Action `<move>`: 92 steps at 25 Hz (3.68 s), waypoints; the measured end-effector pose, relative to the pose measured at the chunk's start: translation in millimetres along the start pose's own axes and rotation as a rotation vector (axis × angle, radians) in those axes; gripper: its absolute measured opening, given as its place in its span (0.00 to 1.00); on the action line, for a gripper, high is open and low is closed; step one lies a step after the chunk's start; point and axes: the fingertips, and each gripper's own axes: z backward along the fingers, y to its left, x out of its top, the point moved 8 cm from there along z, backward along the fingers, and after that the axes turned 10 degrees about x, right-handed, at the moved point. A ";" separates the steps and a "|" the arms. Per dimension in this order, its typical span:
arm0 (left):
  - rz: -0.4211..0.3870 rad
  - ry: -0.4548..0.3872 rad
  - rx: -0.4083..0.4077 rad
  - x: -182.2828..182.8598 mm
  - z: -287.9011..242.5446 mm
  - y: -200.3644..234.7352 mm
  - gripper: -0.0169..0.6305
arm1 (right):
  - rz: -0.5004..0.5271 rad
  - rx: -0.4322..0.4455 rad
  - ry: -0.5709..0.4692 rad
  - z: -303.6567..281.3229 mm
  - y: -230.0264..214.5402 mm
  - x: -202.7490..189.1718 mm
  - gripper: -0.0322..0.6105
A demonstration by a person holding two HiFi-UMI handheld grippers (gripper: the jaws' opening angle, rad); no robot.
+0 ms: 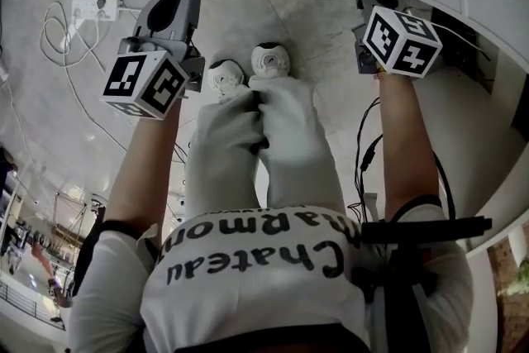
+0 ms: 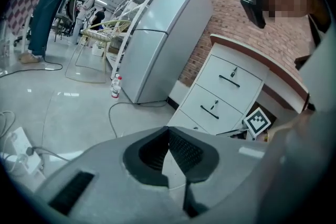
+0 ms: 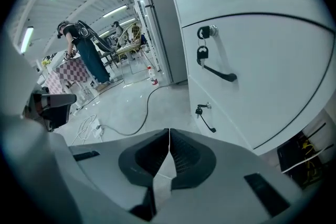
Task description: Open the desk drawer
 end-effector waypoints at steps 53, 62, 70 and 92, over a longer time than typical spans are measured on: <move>-0.069 -0.263 -0.016 21.2 -77.5 93.4 0.05 | 0.508 -0.629 0.345 -180.2 -56.9 -18.1 0.09; -0.055 -0.267 -0.026 14.3 -78.2 88.4 0.05 | 0.512 -0.597 0.350 -188.6 -11.9 -37.9 0.09; -0.043 -0.281 -0.005 13.4 -69.7 97.6 0.05 | 0.466 -0.617 0.343 -189.5 5.7 -42.2 0.09; -0.016 -0.287 0.027 12.5 -63.5 121.4 0.05 | 0.496 -0.645 0.394 -215.2 38.6 -72.9 0.09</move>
